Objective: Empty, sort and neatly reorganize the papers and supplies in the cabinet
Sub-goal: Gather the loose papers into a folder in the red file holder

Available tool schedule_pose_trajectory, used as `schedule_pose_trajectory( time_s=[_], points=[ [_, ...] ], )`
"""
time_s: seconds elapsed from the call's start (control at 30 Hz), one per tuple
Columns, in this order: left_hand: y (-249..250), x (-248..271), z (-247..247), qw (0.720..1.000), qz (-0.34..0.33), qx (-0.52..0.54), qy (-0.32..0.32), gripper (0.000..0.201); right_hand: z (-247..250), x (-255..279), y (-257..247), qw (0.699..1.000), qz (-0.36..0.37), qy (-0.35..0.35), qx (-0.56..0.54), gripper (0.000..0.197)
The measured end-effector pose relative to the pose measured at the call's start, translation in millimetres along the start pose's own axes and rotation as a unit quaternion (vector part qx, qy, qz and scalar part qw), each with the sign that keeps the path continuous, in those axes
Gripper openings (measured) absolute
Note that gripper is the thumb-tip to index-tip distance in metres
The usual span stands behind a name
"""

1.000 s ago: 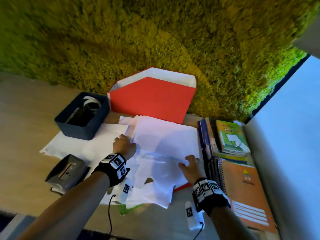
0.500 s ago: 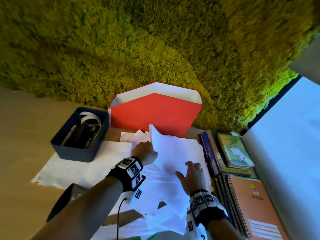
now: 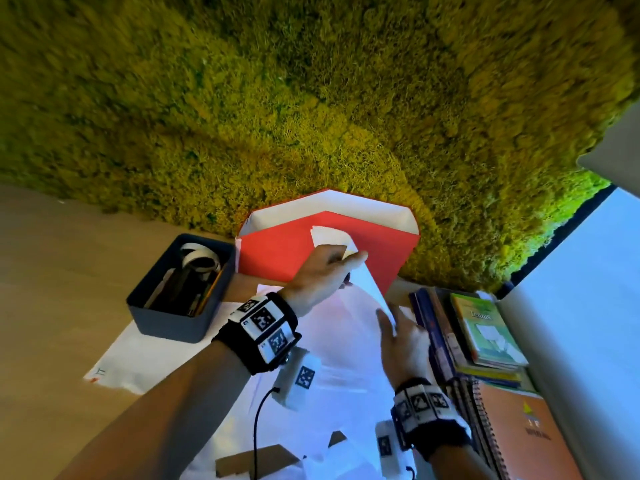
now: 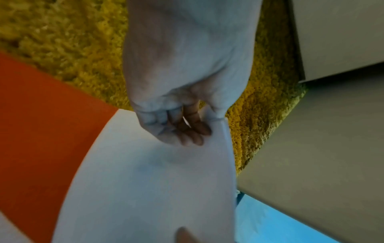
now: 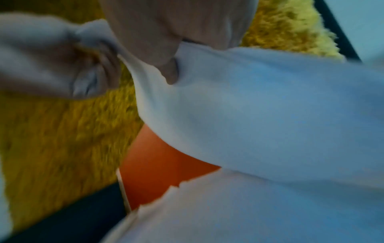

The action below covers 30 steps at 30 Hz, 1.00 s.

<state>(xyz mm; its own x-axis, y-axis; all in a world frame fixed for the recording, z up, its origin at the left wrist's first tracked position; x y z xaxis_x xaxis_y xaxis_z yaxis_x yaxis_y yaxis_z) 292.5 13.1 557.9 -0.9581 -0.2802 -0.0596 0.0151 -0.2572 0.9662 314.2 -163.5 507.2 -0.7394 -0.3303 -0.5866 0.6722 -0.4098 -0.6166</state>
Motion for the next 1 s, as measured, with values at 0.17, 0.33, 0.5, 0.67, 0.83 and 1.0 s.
schedule_pose_trajectory(
  time_s=[0.17, 0.33, 0.5, 0.67, 0.83, 1.0],
  points=[
    [-18.9, -5.4, 39.4, 0.988, -0.01, 0.055, 0.145, 0.074, 25.6, -24.5, 2.0, 0.971, -0.142, 0.045, -0.188, 0.019],
    [-19.6, 5.9, 51.9, 0.989, -0.061, 0.087, 0.1, 0.057, 19.3, -24.7, -30.0, 0.908, -0.174, 0.032, -0.38, 0.015],
    [-56.7, 22.5, 52.2, 0.988, -0.002, 0.059, 0.143, 0.071, -2.9, 5.4, -15.3, 0.893, -0.239, 0.015, -0.381, 0.025],
    [-93.3, 37.1, 47.4, 0.992, 0.021, 0.015, 0.122, 0.052, -27.1, 40.7, 9.7, 0.873, -0.336, -0.006, -0.354, 0.036],
    [-85.1, 37.4, 47.0, 0.992, -0.016, 0.038, 0.12, 0.046, -14.6, 20.9, -19.4, 0.879, -0.316, 0.029, -0.357, 0.031],
    [-91.5, 32.1, 39.6, 0.99, 0.002, 0.031, 0.135, 0.061, -5.3, 13.0, -17.1, 0.9, -0.255, 0.036, -0.351, 0.03]
  ],
)
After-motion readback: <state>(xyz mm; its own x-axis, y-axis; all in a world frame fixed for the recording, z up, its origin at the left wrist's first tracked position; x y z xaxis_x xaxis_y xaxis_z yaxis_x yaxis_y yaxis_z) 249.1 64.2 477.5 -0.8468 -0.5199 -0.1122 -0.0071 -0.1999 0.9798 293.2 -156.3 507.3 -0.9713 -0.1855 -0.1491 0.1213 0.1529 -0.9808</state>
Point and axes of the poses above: each hand's wrist, its own x-axis away from the middle knuckle, its own z-axis out of the back of the hand, y = z × x, the point moved 5 cm from there along -x, towards the middle knuckle, and after that the axes turned 15 degrees about -x, right-handed, at the moved point
